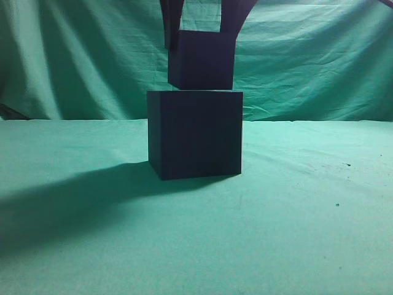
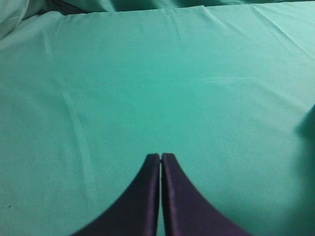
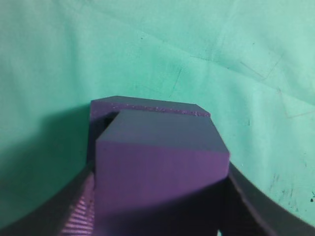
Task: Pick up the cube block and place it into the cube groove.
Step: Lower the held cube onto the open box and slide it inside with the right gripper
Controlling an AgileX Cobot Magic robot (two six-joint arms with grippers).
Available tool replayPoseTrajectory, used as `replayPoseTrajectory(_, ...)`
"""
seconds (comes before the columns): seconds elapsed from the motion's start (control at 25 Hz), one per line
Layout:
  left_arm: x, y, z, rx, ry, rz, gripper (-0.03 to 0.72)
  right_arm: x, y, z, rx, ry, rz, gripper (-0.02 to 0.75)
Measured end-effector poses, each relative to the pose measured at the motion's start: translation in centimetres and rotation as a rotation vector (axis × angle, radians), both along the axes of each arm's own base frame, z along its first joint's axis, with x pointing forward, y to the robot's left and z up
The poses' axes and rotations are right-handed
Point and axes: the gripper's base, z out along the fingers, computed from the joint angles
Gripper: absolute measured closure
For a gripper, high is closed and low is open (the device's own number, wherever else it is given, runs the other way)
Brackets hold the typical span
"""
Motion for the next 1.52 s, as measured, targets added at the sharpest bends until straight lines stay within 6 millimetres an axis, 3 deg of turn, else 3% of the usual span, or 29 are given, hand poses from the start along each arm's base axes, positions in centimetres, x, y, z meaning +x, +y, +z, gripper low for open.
replayPoseTrajectory(0.64, 0.0, 0.0, 0.0, 0.0, 0.0, 0.0, 0.688, -0.5, 0.2, -0.1, 0.028, 0.062, -0.017, 0.3)
replayPoseTrajectory(0.96, 0.0, 0.0, 0.0, 0.0, 0.0, 0.0, 0.688, -0.2, 0.6, -1.5, 0.004, 0.098, -0.02, 0.3)
replayPoseTrajectory(1.52, 0.0, 0.0, 0.0, 0.0, 0.0, 0.0, 0.688, -0.2, 0.4, -1.6, -0.02, 0.094, 0.004, 0.3)
